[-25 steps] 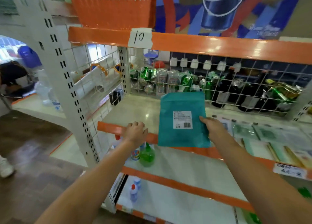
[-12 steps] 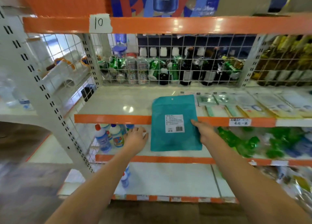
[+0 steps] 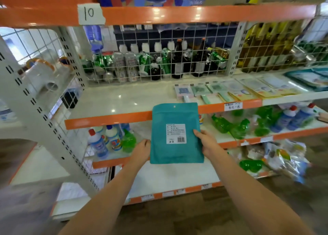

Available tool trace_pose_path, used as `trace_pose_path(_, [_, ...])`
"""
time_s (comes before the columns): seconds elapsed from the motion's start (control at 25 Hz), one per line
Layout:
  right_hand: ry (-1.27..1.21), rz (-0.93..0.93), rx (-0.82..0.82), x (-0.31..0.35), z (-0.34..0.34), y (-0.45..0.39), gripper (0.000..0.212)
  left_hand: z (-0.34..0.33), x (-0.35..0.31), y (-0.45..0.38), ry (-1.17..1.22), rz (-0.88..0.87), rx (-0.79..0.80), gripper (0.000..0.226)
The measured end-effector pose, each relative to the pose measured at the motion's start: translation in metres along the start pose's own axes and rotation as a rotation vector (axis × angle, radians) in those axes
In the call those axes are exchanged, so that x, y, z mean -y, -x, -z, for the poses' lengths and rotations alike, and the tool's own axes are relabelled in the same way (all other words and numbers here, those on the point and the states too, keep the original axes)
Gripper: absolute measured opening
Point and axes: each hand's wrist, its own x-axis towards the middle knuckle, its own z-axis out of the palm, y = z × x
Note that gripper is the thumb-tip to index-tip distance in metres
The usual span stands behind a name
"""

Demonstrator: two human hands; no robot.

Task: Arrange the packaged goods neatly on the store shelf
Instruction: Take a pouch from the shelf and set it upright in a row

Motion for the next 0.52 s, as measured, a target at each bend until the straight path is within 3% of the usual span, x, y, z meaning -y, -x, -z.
trace_pose_path(0.08, [0.003,0.004,-0.026,-0.013,-0.001,0.01,0.006,-0.004,0.005,0.01,0.318,0.119,0.049,0.027])
trace_pose_path(0.16, [-0.009,0.007,-0.049,-0.025,-0.003,0.019,0.008,-0.011,0.016,0.015,0.677,0.238,0.21,0.028])
trace_pose_path(0.24, [-0.032,0.005,-0.06,-0.033,-0.005,0.026,0.008,-0.017,0.027,0.021,0.889,0.303,0.338,0.027])
trace_pose_path(0.32, [-0.034,0.008,-0.076,-0.04,-0.01,0.032,0.007,-0.02,0.035,0.029,0.929,0.323,0.373,0.022])
trace_pose_path(0.52, [-0.005,-0.024,-0.075,-0.051,-0.012,0.041,0.013,-0.026,0.051,0.036,0.98,0.351,0.363,0.036])
